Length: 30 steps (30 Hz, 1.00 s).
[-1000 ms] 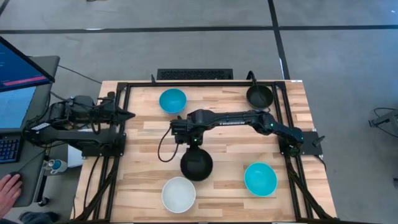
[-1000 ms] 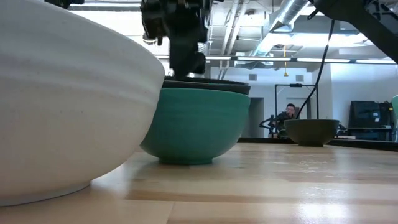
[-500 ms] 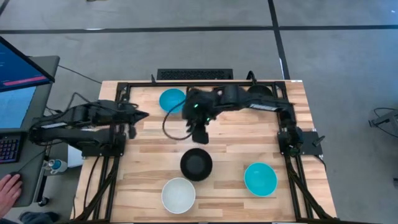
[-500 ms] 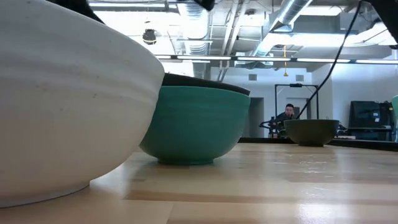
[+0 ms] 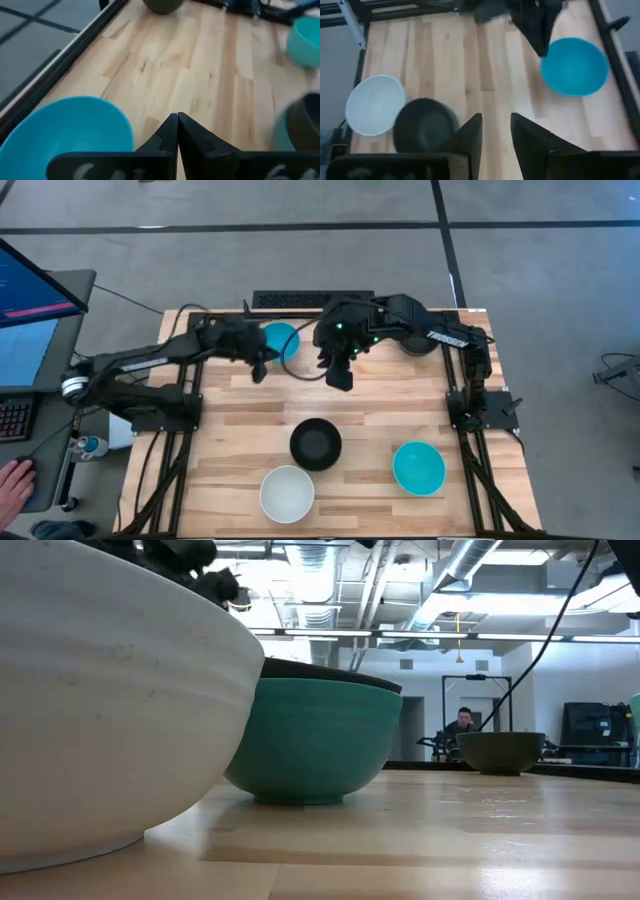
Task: Nest bowls inside each other
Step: Stack the light blue bowl on the black bowl
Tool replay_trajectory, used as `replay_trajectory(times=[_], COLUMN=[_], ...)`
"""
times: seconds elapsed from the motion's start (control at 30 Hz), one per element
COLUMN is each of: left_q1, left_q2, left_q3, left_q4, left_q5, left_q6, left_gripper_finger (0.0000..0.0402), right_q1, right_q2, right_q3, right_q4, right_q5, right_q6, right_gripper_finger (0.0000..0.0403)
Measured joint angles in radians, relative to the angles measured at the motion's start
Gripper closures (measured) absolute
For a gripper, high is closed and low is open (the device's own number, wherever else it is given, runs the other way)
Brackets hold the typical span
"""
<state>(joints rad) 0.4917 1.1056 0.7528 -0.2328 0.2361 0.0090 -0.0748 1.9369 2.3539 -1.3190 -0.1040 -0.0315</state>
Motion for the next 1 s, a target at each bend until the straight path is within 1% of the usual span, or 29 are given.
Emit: replay_trajectory(times=[0.13,0.23,0.33,0.5,0.57,0.67,0.83,0.93,1.0], left_q1=[0.064,0.074,0.074,0.078,0.086,0.109,0.141,0.145,0.142], left_q2=[0.111,0.169,0.21,0.239,0.239,0.239,0.257,0.292,0.325], left_q3=[0.035,0.047,0.063,0.09,0.094,0.094,0.094,0.095,0.094], left_q4=[0.01,-0.012,-0.016,-0.024,-0.021,-0.03,-0.086,-0.108,-0.122], left_q5=[0.121,0.166,0.168,0.137,0.099,0.037,0.056,0.069,0.084], left_q6=[0.011,0.05,0.094,0.153,0.176,0.166,0.145,0.145,0.144], left_gripper_finger=[0.0401,0.0399,0.0389,0.0357,0.0341,0.0316,0.0285,0.0276,0.0274], right_q1=[-0.025,-0.05,-0.082,-0.132,-0.147,-0.159,-0.163,-0.163,-0.163], right_q2=[-0.001,-0.002,-0.001,-0.001,-0.001,0.0,0.0,0.0,0.0], right_q3=[0.0,-0.005,-0.045,-0.15,-0.201,-0.275,-0.345,-0.372,-0.382], right_q4=[0.026,0.055,0.083,0.109,0.133,0.216,0.344,0.429,0.454], right_q5=[-0.004,-0.062,-0.14,-0.217,-0.253,-0.303,-0.322,-0.323,-0.326], right_q6=[-0.056,-0.089,-0.114,-0.127,-0.132,-0.134,-0.133,-0.103,-0.088], right_gripper_finger=[0.0278,0.0278,0.0278,0.0278,0.0278,0.0278,0.0278,0.0278,0.0278])
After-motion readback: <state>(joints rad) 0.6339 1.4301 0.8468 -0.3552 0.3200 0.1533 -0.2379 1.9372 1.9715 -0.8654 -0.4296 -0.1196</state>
